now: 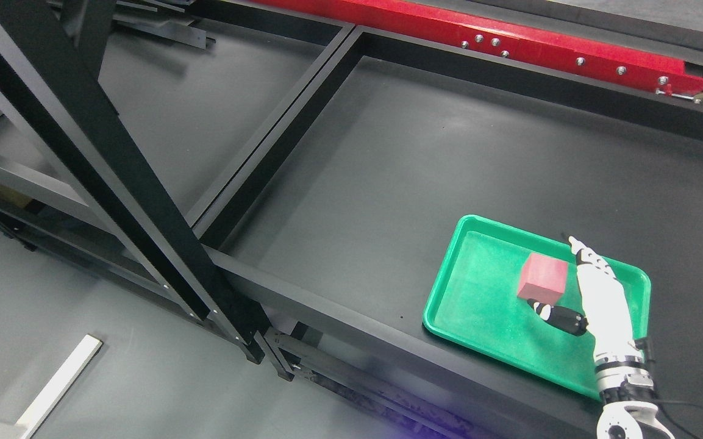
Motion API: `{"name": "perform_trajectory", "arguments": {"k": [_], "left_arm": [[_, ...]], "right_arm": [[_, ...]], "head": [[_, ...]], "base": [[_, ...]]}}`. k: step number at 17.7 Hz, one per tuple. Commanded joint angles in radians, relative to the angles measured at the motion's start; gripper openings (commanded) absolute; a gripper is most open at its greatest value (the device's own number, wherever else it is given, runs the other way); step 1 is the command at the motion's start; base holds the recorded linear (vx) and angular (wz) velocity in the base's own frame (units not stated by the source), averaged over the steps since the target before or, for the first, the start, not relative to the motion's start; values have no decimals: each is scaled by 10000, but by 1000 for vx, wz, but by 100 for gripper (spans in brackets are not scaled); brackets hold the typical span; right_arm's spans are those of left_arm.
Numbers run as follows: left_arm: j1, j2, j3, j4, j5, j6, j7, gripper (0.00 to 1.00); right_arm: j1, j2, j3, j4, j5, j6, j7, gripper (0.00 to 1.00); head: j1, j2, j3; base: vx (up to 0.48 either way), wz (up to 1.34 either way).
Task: Pick pink block from left shelf to tray
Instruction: 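Reach the right hand to the pink block in the green tray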
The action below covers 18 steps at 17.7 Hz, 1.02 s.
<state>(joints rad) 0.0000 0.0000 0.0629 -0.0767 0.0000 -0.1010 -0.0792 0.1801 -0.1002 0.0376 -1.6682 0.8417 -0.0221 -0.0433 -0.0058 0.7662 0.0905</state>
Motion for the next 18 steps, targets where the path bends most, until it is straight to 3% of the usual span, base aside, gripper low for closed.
{"name": "perform_trajectory", "arguments": {"k": [1,18], "left_arm": [[92,174,0,0,-15,-3,-6,100],[92,174,0,0,-15,-3,-6,100]], "right_arm": [[-419,-639,467,1018,36,7,187,100],[-1448,-884,1219,2370,158,7,280,96]], "head": [[0,0,0],[0,0,0]], "base": [[39,0],[5,0]]}}
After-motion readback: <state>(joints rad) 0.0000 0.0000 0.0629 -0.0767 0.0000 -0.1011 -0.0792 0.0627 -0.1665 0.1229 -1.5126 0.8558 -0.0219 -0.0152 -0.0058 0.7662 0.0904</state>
